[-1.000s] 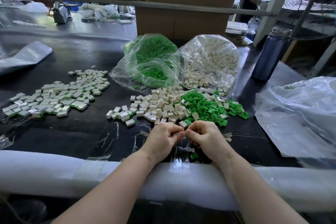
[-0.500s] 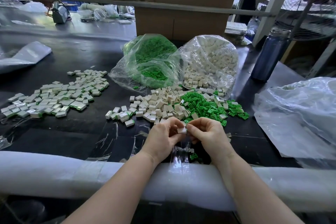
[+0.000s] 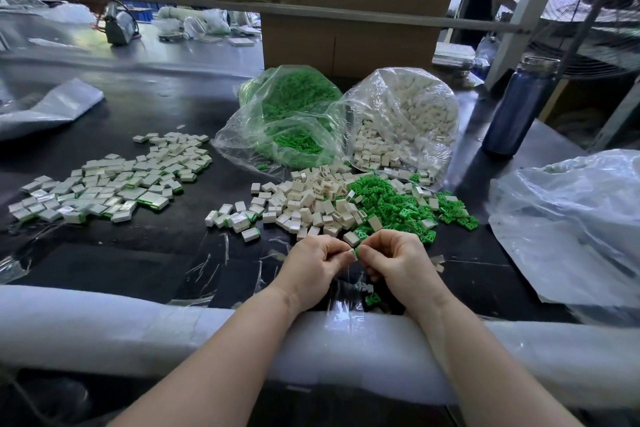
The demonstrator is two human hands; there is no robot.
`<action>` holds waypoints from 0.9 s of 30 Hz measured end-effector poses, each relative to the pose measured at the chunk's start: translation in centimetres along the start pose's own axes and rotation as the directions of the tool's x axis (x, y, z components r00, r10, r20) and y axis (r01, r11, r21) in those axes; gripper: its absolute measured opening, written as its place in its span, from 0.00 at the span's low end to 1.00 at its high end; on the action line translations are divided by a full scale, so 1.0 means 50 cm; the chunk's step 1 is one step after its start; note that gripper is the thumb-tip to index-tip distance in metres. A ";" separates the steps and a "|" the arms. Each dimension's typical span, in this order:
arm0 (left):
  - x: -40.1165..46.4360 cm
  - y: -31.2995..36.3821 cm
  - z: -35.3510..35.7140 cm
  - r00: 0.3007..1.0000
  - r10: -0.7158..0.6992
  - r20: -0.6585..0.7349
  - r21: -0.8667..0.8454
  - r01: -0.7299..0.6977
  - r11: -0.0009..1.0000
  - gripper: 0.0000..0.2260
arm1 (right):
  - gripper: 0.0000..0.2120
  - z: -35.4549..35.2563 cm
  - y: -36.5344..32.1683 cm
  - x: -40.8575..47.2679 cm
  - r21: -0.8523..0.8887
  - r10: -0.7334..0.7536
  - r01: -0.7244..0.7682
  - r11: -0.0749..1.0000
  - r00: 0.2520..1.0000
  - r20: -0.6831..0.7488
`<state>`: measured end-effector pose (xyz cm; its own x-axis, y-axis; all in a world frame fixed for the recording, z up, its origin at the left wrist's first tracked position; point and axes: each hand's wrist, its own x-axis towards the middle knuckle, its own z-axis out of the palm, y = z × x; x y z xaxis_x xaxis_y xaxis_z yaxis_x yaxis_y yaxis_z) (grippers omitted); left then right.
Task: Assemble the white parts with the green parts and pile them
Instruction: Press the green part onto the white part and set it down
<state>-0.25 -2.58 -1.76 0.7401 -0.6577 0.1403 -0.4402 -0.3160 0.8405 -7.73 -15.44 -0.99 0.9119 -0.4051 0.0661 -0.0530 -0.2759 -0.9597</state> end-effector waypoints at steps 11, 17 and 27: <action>-0.002 0.004 0.003 0.999 0.019 -0.027 -0.020 -0.020 1.000 0.07 | 0.06 0.000 0.002 0.002 0.059 -0.003 0.003 0.998 1.000 -0.003; -0.001 0.004 0.008 0.998 0.032 -0.045 -0.059 -0.034 0.998 0.07 | 0.07 0.001 0.006 0.004 0.093 -0.028 0.031 0.995 0.999 -0.037; 0.000 0.001 0.001 0.993 0.022 -0.115 -0.045 -0.028 0.999 0.06 | 0.06 -0.004 0.004 0.001 0.194 0.001 0.001 0.981 1.000 -0.012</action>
<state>-0.30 -2.65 -1.73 0.7834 -0.5819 0.2182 -0.4371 -0.2662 0.8591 -7.76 -15.70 -1.11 0.9069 -0.4159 0.0680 0.0277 -0.1022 -0.9944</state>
